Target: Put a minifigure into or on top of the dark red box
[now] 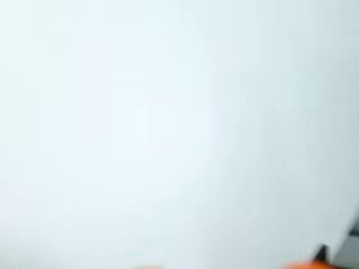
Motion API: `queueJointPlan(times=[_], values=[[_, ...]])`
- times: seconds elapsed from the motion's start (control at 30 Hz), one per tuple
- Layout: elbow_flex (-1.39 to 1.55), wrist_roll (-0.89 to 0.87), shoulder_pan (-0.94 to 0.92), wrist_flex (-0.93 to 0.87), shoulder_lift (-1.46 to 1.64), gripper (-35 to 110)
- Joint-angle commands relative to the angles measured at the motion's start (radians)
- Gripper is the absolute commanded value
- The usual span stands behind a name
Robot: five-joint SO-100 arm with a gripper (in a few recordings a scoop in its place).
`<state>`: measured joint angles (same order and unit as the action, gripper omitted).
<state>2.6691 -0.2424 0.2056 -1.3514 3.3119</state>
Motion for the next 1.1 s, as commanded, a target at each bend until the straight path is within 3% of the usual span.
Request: queueJointPlan(times=[0.0, 0.1, 0.23, 0.33, 0.5, 0.7, 1.07], values=[[0.017, 0.038, 0.063, -0.041, 0.040, 3], [0.046, 0.086, 0.086, -0.043, 0.040, 0], [0.133, -0.021, 0.098, -0.054, 0.040, 0], [0.206, 0.106, 0.144, 0.000, 0.040, 0], [0.367, 0.158, 0.206, 0.141, 0.041, 0], [0.337, 0.179, 0.218, 0.003, 0.041, 0], [0.337, 0.195, 0.239, 0.005, 0.041, 0]])
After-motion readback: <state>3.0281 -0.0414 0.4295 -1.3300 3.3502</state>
